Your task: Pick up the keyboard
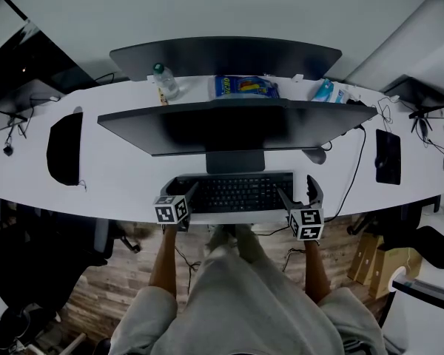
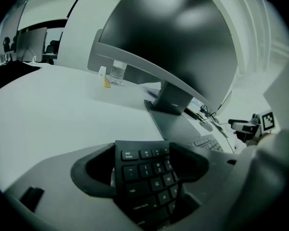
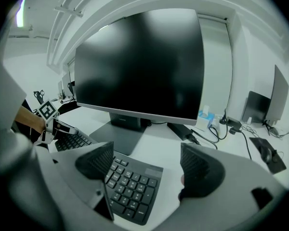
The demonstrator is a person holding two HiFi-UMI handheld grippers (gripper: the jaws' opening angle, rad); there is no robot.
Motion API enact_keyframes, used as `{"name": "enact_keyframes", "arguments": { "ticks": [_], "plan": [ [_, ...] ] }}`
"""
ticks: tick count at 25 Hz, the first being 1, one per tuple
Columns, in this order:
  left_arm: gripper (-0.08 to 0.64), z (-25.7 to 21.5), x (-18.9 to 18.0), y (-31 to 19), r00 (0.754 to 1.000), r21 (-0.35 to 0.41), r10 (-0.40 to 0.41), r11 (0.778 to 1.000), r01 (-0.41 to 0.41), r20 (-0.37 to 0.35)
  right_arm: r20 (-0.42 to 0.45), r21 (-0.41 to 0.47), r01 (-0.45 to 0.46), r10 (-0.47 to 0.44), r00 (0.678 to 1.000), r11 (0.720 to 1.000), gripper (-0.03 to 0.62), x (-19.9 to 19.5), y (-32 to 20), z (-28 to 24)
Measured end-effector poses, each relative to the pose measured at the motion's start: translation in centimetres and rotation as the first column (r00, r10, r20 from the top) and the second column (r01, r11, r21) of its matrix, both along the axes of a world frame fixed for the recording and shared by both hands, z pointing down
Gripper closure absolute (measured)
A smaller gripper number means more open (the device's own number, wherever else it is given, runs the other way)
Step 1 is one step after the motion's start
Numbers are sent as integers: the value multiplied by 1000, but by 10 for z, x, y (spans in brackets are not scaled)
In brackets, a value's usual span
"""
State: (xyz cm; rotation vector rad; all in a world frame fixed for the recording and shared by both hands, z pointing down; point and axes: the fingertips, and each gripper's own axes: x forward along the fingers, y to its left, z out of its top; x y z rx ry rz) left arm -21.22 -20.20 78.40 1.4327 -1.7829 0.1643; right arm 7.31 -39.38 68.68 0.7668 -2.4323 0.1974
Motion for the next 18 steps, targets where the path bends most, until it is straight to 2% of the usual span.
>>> {"name": "enact_keyframes", "arguments": {
  "ticks": [14,18],
  "plan": [
    [224,2,-2,-2,998,-12,-58,998,58,22,1,-32,-4,4,1000,999,163,7,-8,13],
    [224,2,-1,-4,998,-14,-64,998,64,26,7,-83,-21,22,1000,996,163,10,-14,27]
  ]
}}
